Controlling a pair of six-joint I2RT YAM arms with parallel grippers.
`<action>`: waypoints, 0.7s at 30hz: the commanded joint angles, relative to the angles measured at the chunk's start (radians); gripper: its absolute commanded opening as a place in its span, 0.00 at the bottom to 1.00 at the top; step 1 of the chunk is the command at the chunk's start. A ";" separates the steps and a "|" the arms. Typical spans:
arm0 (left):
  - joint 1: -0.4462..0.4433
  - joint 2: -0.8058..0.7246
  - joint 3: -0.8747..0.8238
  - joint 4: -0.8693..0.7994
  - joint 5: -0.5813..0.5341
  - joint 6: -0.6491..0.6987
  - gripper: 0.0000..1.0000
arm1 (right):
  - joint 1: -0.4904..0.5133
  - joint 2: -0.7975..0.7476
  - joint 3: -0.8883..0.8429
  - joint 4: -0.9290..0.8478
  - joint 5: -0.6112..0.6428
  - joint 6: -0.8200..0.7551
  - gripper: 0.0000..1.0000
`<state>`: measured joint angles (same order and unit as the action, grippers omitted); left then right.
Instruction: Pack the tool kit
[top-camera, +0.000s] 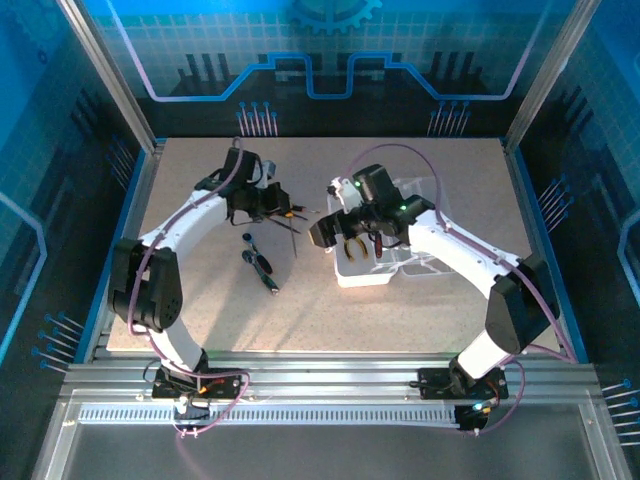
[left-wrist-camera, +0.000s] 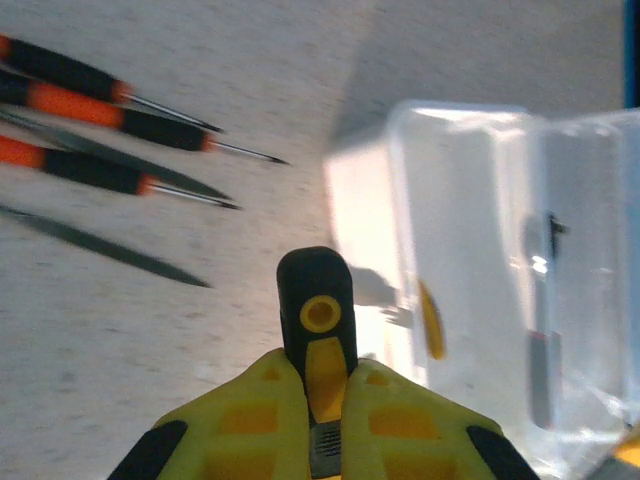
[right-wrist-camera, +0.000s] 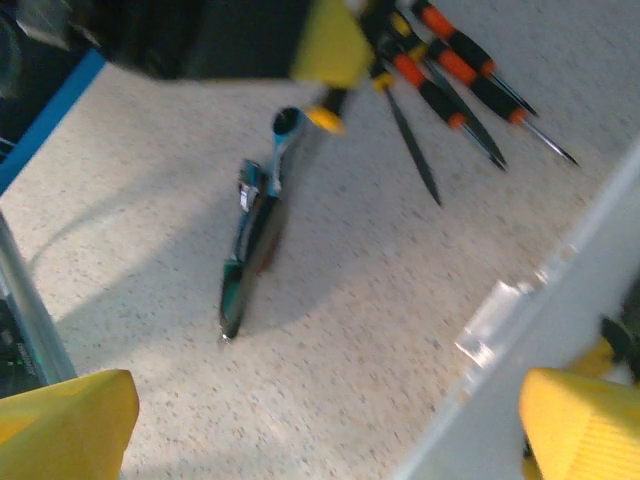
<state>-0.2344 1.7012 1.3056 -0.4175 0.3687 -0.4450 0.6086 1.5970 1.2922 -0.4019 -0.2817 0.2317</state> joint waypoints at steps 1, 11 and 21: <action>-0.039 -0.044 -0.020 0.105 0.085 -0.081 0.00 | 0.036 0.063 0.055 0.071 -0.037 0.029 0.88; -0.093 -0.076 -0.032 0.153 0.116 -0.122 0.00 | 0.059 0.148 0.090 0.105 0.026 0.064 0.53; -0.108 -0.096 -0.058 0.153 0.119 -0.117 0.00 | 0.066 0.134 0.092 0.117 0.037 0.077 0.00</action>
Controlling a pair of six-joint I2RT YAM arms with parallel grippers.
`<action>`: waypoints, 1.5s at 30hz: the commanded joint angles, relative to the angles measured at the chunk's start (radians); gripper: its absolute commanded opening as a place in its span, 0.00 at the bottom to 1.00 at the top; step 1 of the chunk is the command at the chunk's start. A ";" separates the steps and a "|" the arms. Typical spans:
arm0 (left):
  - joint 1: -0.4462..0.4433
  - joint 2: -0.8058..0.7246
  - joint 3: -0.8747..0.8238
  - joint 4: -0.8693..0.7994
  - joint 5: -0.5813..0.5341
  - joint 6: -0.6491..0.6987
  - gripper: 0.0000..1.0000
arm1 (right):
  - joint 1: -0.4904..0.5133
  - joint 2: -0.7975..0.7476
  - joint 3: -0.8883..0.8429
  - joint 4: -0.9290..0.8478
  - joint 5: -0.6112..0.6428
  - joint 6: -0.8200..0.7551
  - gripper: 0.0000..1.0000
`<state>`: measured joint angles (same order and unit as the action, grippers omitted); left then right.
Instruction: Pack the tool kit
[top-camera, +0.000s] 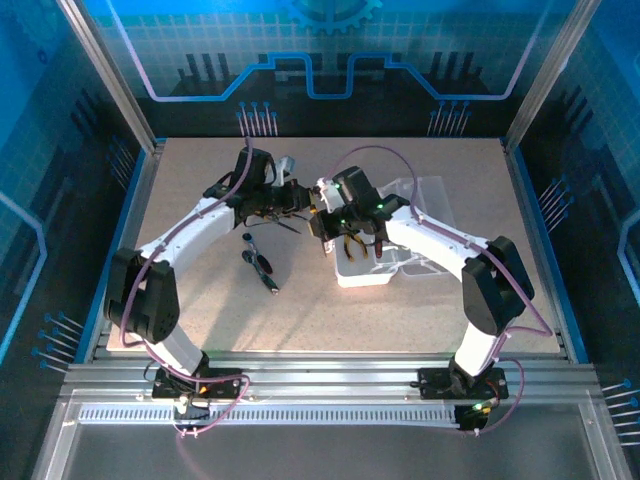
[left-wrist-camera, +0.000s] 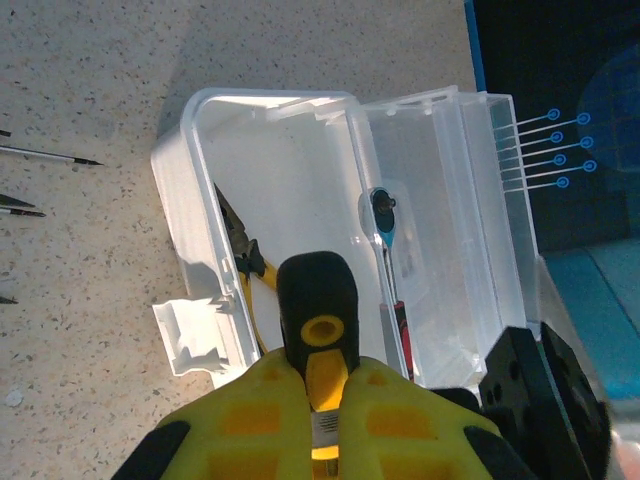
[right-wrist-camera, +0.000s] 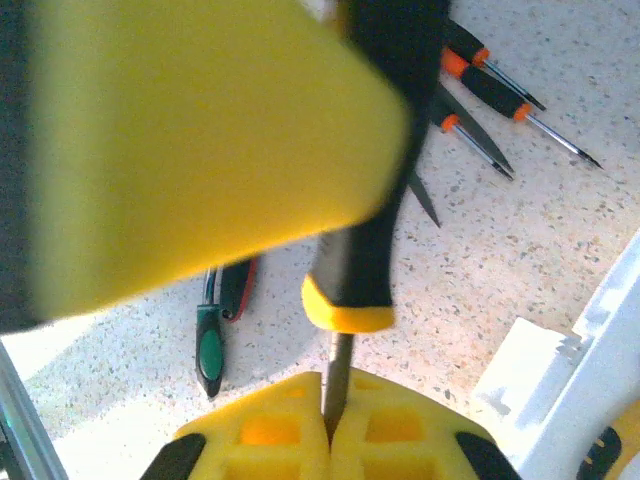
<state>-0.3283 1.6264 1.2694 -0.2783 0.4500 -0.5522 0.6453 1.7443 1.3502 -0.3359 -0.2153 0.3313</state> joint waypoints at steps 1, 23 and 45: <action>-0.015 -0.022 -0.024 0.009 0.037 -0.005 0.00 | 0.031 -0.017 0.032 0.050 -0.028 -0.024 0.00; 0.108 -0.045 0.082 -0.258 -0.189 0.228 0.99 | -0.159 -0.273 -0.090 -0.134 0.035 -0.137 0.00; 0.161 0.024 -0.076 -0.315 -0.377 0.268 0.99 | -0.445 -0.276 -0.176 -0.283 0.360 -0.196 0.00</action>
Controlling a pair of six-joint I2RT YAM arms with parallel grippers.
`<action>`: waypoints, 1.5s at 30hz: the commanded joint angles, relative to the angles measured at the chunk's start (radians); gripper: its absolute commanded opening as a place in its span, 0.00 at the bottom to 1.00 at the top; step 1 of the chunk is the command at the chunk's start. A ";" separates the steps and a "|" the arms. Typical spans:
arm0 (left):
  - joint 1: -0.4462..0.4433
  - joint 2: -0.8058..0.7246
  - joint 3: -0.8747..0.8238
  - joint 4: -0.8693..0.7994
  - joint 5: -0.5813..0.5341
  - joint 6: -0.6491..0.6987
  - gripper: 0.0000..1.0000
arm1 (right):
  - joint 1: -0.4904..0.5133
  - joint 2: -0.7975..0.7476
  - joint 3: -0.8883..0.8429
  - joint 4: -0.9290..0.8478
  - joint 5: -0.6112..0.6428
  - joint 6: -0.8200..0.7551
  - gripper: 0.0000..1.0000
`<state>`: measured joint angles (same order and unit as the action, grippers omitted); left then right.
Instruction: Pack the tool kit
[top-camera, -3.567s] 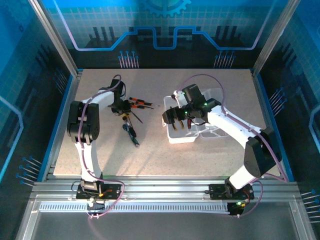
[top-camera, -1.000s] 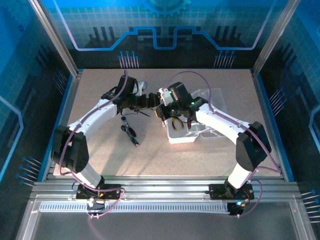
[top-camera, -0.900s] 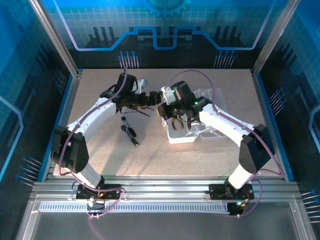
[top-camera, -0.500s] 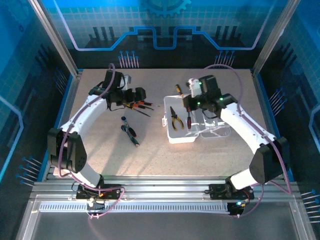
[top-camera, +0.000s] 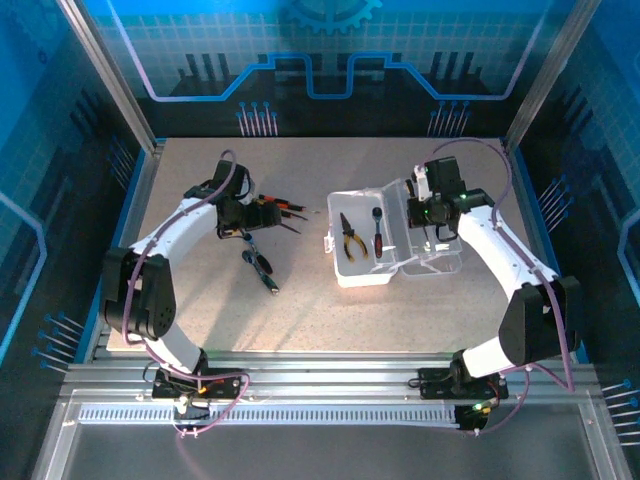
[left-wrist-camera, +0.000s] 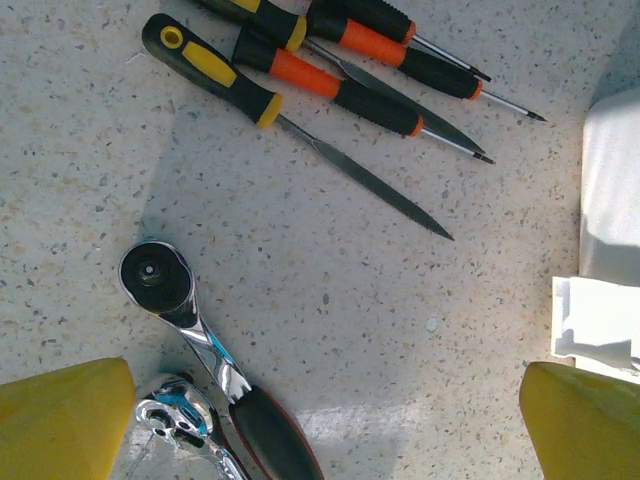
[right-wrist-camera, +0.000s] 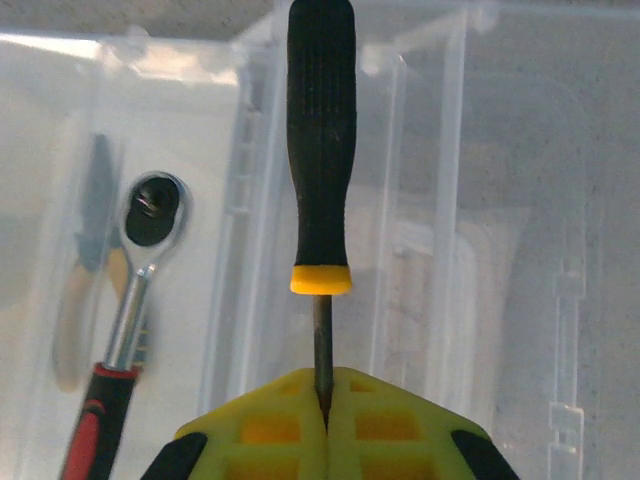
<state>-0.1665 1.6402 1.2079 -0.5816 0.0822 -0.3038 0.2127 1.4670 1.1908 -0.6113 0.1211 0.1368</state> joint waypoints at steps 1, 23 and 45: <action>-0.001 0.011 -0.016 -0.010 -0.009 0.020 0.99 | -0.013 0.004 -0.023 -0.002 0.015 0.003 0.00; -0.001 0.021 -0.005 0.002 0.012 0.016 0.99 | -0.011 0.038 -0.056 0.064 -0.153 0.078 0.21; 0.000 0.244 0.214 -0.014 0.025 0.003 0.99 | 0.022 -0.125 0.019 -0.001 -0.204 0.001 1.00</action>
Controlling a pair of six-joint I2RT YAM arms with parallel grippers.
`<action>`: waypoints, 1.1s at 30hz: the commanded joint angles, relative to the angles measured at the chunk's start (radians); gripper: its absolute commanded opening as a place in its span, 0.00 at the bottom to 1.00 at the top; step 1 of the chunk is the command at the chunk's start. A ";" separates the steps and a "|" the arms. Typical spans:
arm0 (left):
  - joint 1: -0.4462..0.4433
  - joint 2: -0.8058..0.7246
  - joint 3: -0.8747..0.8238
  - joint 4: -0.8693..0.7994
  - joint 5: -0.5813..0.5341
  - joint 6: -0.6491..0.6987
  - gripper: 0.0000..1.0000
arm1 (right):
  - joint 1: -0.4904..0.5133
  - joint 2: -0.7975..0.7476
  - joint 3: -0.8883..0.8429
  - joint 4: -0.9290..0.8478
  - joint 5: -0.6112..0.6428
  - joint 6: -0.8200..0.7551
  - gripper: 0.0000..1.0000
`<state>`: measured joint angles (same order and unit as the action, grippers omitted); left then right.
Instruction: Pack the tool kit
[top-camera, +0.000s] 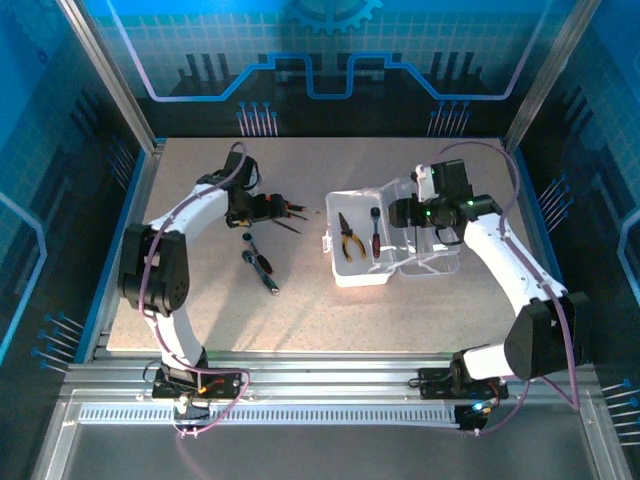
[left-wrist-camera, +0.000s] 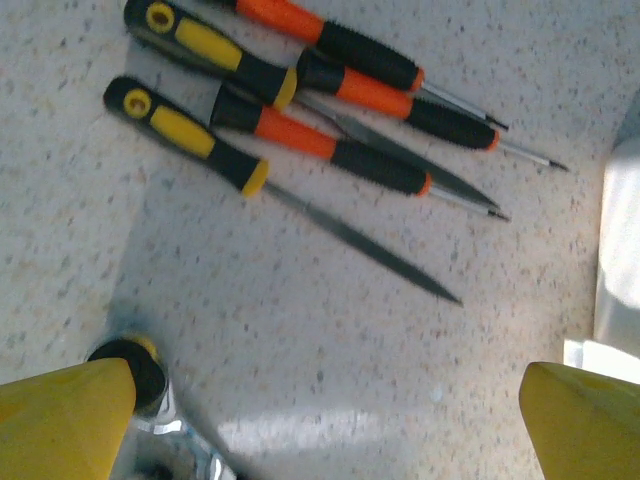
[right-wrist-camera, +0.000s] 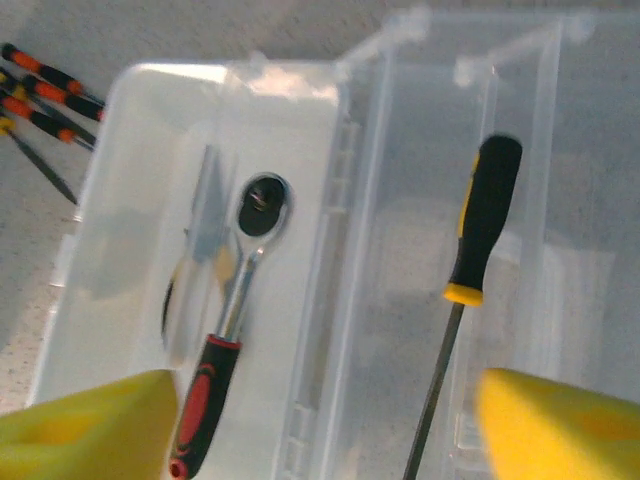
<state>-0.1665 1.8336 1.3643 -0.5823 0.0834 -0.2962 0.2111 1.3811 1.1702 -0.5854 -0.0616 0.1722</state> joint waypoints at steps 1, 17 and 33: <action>-0.001 0.072 0.079 -0.011 0.032 -0.006 1.00 | 0.029 -0.043 0.043 -0.029 -0.026 -0.041 1.00; -0.088 0.334 0.319 -0.054 0.004 -0.026 0.74 | 0.069 0.001 0.042 -0.011 -0.045 -0.071 1.00; -0.088 0.407 0.366 -0.109 -0.081 -0.004 0.64 | 0.070 0.021 0.040 0.000 -0.067 -0.073 1.00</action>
<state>-0.2611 2.2101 1.7012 -0.6441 0.0418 -0.3115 0.2703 1.3945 1.1950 -0.5835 -0.1101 0.1127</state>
